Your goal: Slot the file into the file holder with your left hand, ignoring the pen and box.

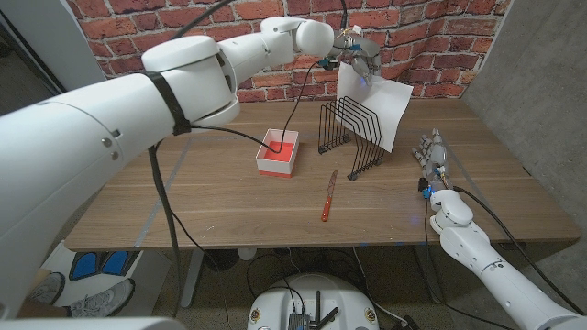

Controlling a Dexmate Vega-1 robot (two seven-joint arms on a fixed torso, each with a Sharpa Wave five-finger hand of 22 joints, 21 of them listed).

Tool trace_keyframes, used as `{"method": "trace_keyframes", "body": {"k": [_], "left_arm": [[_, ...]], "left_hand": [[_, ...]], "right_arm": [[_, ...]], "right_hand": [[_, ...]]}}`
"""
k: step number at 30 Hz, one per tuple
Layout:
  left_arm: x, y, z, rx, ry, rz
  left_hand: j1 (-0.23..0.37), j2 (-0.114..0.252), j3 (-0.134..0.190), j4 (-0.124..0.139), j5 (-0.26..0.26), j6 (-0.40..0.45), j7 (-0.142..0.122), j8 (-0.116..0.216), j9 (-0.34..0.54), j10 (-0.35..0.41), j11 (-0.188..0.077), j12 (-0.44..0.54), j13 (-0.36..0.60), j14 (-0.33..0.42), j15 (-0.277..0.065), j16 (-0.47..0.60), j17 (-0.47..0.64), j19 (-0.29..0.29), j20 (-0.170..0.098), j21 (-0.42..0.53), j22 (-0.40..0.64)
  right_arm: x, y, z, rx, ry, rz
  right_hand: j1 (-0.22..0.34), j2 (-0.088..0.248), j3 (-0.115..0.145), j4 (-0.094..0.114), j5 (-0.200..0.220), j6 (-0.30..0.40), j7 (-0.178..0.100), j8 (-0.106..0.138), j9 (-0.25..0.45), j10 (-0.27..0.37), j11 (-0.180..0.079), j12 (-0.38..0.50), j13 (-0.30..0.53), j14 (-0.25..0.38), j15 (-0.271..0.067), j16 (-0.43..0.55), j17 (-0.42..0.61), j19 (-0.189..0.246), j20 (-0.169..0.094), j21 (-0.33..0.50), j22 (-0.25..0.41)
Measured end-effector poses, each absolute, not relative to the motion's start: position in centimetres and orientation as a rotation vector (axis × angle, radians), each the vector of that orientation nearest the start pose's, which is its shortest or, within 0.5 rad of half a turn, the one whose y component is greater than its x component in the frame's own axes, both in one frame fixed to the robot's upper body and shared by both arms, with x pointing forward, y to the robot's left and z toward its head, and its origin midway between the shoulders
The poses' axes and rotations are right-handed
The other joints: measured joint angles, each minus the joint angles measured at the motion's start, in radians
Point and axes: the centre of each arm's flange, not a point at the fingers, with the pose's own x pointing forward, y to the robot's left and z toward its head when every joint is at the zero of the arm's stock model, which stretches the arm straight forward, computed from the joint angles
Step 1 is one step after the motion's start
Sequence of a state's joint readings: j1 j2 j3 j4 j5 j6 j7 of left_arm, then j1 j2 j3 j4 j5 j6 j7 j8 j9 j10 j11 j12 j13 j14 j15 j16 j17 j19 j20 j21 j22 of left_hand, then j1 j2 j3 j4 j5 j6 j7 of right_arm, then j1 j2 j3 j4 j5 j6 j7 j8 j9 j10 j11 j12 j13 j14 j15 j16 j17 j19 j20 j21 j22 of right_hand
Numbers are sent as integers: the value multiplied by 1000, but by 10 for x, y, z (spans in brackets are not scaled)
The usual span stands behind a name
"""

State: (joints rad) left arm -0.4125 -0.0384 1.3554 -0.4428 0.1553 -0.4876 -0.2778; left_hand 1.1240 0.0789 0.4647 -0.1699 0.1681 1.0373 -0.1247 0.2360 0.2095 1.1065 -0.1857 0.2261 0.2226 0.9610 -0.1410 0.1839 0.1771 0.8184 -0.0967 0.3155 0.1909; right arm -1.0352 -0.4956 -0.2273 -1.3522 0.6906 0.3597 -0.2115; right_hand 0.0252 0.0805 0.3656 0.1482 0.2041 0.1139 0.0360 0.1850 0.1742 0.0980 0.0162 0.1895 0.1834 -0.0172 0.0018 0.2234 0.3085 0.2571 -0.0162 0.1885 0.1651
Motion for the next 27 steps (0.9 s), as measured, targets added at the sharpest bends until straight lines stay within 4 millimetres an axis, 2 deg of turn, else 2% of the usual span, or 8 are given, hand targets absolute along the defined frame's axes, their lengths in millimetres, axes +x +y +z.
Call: {"method": "trace_keyframes", "body": {"k": [27], "left_arm": [[611, -77, 272, 1719, -933, -642]], "left_hand": [[0, 0, 0, 0, 6, 0, 0, 0, 0, -5, -5, -6, -2, -6, 2, -7, -5, 0, 0, 0, 0]], "right_arm": [[624, -367, -94, 226, -563, -127]], "right_hand": [[0, 0, 0, 0, 0, 0, 0, 0, 0, 0, 0, 0, 0, 0, 0, 0, 0, 0, 0, 0, 0]]}}
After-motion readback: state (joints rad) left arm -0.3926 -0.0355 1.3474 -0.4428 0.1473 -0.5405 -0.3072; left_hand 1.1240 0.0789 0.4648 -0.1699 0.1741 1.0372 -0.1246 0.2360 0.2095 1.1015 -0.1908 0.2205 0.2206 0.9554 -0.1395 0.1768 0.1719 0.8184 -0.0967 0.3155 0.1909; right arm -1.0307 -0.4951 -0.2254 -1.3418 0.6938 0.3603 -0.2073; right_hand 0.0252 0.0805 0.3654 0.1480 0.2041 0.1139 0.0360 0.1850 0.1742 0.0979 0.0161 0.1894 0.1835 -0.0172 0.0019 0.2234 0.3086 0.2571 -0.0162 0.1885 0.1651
